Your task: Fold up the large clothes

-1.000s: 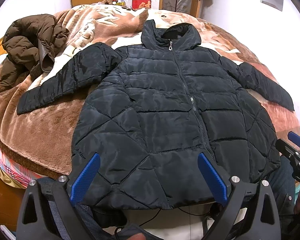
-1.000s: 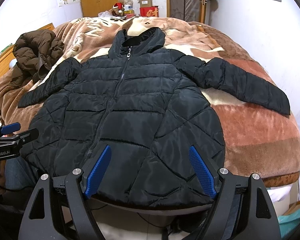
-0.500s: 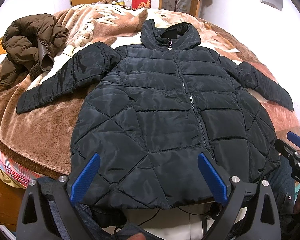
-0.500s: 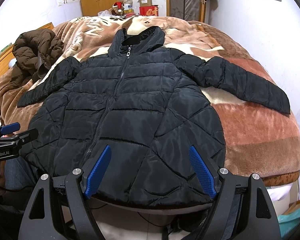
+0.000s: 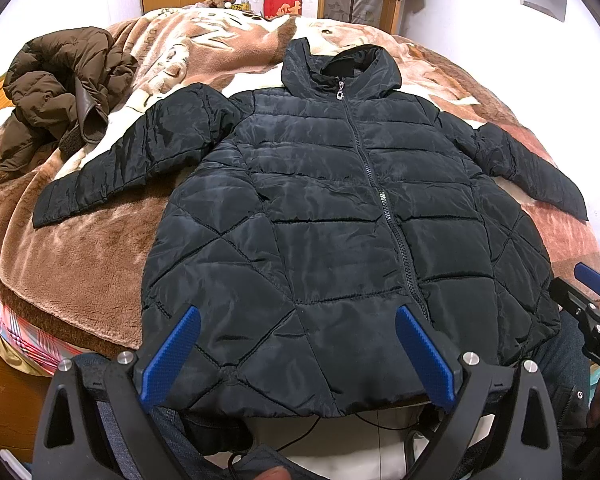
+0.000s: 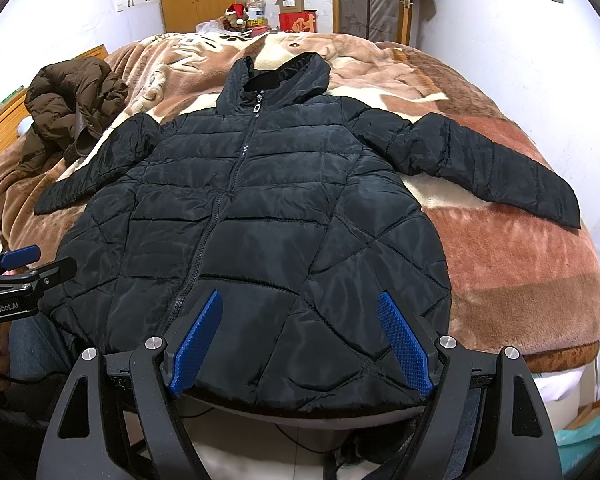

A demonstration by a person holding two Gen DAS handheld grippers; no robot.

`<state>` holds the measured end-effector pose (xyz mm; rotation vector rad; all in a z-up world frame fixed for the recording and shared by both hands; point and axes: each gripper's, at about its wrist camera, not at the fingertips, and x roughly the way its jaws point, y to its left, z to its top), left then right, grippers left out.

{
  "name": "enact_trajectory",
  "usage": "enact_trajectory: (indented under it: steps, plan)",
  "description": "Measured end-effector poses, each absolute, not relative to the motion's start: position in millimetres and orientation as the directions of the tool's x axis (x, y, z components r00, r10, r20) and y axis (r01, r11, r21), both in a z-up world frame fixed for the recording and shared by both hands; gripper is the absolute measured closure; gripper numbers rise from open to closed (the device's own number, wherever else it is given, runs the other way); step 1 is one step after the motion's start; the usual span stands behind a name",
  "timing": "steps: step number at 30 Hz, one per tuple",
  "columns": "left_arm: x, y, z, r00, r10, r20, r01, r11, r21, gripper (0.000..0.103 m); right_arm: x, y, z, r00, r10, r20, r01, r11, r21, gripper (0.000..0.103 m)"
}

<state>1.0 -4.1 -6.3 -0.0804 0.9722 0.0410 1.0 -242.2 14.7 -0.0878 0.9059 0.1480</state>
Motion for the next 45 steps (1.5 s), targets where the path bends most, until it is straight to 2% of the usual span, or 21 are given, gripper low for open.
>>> enact_trajectory:
  steps: [30, 40, 45]
  plan:
    - [12, 6, -12, 0.567, -0.009, -0.824, -0.076, 0.995, -0.063, 0.004, 20, -236, 13, 0.591, 0.105, -0.8, -0.18, 0.984, -0.003, 0.023]
    - [52, 66, -18, 0.59, 0.03, -0.807, -0.161, 0.984, -0.081, 0.004, 72, -217, 12, 0.573, 0.166, -0.803, -0.233, 0.972, 0.035, 0.023]
    - [75, 114, -25, 0.587, 0.054, -0.808, -0.243, 0.964, -0.112, 0.004, 101, -199, 8, 0.573, 0.155, -0.805, -0.262, 0.965, -0.001, 0.023]
